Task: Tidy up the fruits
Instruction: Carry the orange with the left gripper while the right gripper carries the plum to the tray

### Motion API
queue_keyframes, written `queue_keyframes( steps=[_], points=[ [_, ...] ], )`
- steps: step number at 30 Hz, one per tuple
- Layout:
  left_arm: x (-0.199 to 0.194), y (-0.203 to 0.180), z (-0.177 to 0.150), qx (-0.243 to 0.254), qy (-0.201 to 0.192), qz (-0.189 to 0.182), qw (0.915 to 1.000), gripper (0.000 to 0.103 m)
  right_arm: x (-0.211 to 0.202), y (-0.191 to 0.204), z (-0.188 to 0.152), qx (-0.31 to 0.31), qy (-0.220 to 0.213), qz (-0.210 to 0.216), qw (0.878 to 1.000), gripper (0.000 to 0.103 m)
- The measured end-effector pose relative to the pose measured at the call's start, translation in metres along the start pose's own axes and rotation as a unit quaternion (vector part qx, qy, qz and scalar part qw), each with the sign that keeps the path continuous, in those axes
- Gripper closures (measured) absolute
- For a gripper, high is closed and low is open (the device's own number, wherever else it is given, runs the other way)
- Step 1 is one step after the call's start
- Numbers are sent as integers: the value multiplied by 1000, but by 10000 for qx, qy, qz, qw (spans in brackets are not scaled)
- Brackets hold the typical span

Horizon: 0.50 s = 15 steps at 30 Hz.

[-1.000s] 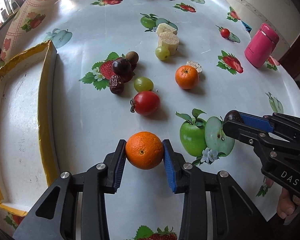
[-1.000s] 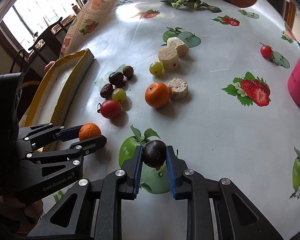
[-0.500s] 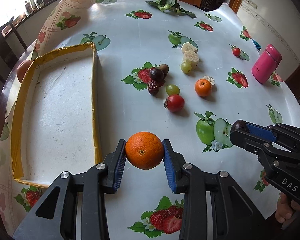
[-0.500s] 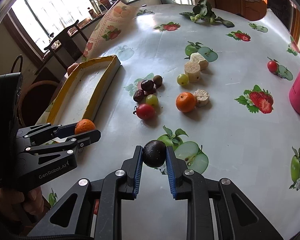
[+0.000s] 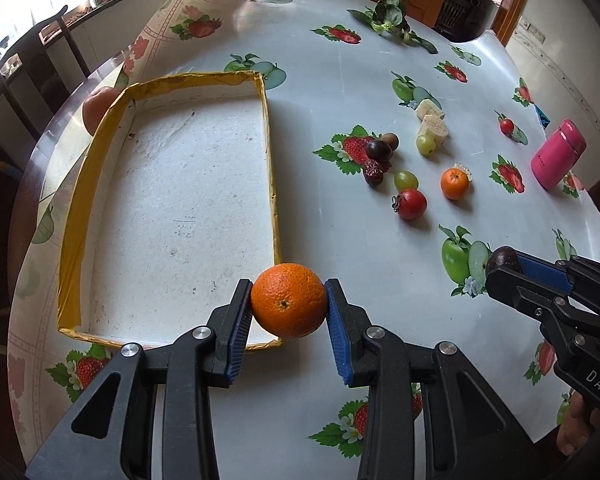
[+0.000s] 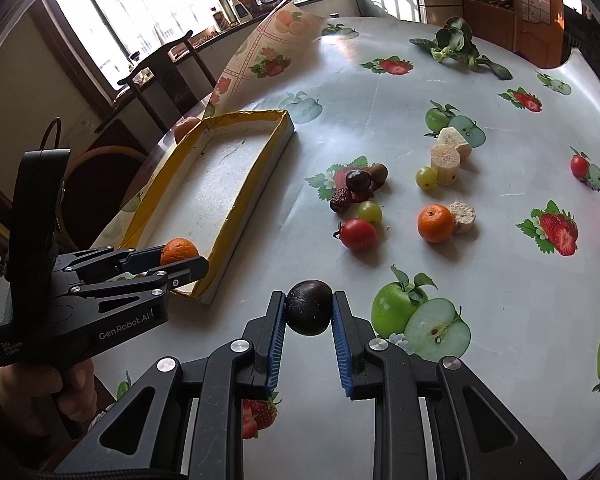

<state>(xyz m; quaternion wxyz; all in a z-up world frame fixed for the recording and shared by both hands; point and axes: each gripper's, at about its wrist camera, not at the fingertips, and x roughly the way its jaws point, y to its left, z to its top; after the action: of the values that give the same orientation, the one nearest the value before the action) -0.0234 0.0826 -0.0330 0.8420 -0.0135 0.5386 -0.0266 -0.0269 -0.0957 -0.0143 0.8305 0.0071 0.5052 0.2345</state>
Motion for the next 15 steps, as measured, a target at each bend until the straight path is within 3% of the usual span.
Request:
queue_keyframes(
  steps=[15],
  points=[
    [2, 34, -3, -267, 33, 81, 9996, 70, 15, 38, 11, -304, 66, 210, 9993, 80]
  ],
)
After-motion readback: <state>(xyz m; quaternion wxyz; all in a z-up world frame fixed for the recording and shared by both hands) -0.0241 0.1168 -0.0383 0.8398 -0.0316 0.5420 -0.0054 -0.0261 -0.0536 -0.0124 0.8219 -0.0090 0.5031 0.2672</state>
